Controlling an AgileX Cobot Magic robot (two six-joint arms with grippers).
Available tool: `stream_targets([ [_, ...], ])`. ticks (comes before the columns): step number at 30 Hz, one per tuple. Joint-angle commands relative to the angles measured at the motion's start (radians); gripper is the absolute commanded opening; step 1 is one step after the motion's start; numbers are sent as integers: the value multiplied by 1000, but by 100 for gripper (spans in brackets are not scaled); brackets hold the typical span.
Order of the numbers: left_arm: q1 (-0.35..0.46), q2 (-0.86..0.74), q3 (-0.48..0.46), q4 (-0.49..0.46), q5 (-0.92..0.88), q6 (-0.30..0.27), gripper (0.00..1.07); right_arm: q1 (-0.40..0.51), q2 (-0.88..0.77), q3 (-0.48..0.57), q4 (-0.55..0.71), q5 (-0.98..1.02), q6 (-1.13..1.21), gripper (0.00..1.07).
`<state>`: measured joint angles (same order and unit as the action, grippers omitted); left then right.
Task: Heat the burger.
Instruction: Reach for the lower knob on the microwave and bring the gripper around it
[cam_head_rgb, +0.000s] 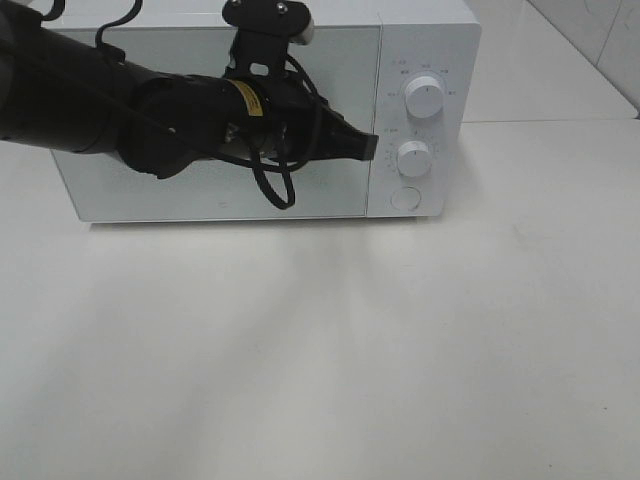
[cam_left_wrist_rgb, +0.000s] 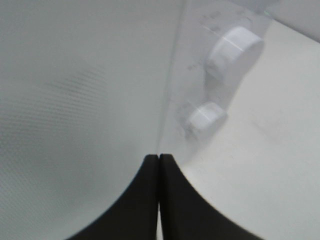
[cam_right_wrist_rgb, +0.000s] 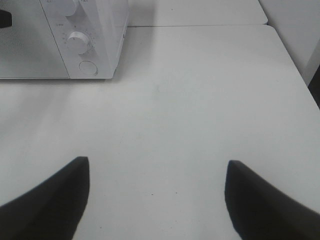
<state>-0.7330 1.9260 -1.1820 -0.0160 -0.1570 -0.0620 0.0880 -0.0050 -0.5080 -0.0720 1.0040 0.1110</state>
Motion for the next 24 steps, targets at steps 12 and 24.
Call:
stream_targets([
  [12, -82, -49, -7, -58, 377, -53, 100, -9, -27, 4, 4, 1, 2, 71],
  [24, -82, -49, -7, -154, 903, -53, 99, -9, -27, 4, 4, 1, 2, 71],
])
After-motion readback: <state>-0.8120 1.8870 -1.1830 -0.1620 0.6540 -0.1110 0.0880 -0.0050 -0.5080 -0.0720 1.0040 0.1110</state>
